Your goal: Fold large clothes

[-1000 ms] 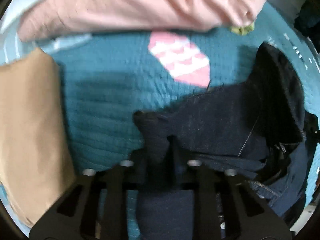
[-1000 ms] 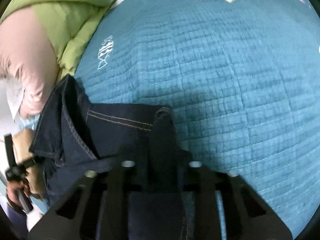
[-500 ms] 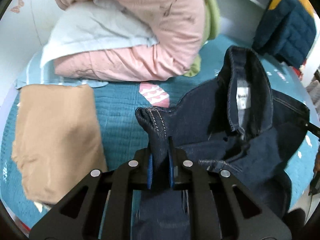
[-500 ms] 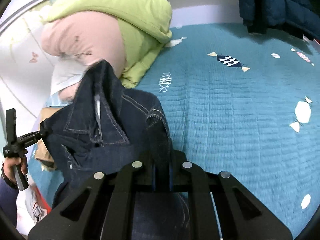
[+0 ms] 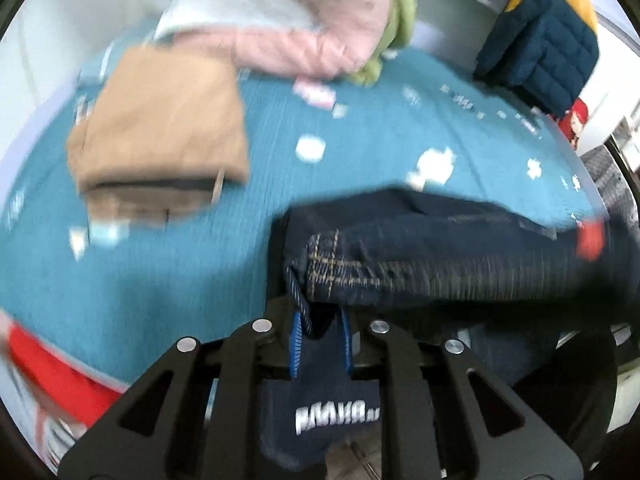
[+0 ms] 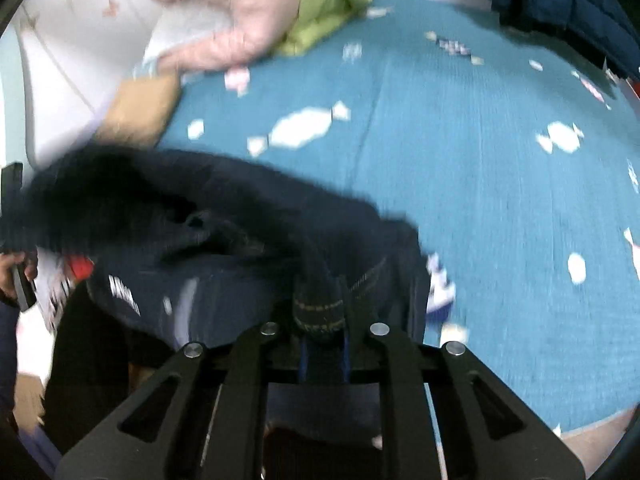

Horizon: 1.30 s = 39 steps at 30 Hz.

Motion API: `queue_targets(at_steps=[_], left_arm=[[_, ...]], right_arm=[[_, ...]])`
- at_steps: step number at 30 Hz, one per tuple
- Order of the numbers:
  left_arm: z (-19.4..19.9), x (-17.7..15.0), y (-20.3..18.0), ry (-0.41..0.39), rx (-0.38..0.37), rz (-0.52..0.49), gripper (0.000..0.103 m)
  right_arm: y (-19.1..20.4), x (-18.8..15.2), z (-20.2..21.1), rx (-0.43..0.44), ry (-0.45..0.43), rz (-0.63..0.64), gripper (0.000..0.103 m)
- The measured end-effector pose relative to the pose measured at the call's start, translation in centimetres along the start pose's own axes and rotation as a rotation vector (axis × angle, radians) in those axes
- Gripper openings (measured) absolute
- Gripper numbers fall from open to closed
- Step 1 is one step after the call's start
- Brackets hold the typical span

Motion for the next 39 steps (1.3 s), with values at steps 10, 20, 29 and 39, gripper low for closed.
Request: queue_targets(at_steps=[10,20,29,39], left_arm=[[-1.0,-6.7,0.9,0.119,0.074,0.001,0.038],[7.1,-4.3,0.0,-0.03,0.025,-0.008,0.07],[-5.0,-6.2,-3.1,0.218,0.09,0.011,0.074],[-2.6,-5.8,0.3,0.138,0.021,0.137,0.076]], right_arm=[[2.5,-6.3,-2.3,-0.048,0.156,0.028,0.018],[2.3,-6.0,5.3,-0.09,0.068,0.005,0.044],[5.1,-4.6,-6.4,0.099,0.219,-0.166,0.003],[3.4,-6.0,-9.1,-0.015,0.315,-0.187,0.002]])
Point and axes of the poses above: each gripper's, at about its wrist camera, not at the fingertips, and z roughly against the way its jaws point, y to its left, x to its top, the point moved 9 cm from there along -z, roughly the way its jaws point, and after that the axes turned 8 degrees about z, right-handed, at the moved point
